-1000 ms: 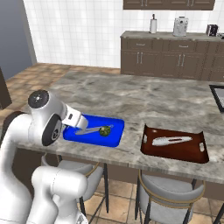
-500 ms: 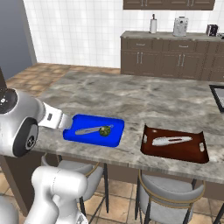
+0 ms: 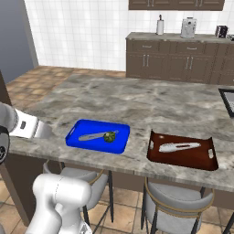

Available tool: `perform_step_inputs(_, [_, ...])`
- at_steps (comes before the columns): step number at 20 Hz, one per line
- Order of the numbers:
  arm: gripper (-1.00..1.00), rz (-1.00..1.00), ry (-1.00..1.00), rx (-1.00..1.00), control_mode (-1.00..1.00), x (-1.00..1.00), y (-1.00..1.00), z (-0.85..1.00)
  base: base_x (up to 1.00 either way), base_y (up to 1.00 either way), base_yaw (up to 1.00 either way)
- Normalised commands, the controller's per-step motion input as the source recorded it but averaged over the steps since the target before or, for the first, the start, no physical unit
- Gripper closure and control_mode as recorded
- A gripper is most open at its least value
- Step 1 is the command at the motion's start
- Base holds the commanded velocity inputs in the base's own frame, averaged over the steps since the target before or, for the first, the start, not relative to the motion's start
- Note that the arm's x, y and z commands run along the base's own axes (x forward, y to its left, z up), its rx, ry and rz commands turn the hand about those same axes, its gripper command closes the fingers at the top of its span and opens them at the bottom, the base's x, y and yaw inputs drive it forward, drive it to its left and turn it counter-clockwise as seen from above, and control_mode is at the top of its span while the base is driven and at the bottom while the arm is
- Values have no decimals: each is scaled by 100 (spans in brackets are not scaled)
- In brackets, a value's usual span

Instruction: Gather the broccoli and carrot from the fridge and place them on a tray on the dining counter. Then gather the fish and chicken drumstick from the fridge and place them on the other tray.

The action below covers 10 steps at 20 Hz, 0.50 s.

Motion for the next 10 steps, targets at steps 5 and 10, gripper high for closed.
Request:
perform_step_inputs(5, [-100, 0, 0, 0, -100, -11, 1, -3, 0, 0, 0])
perform_step_inputs(10, [-100, 0, 0, 0, 100, -16, 4, -6, -75, 43, 3])
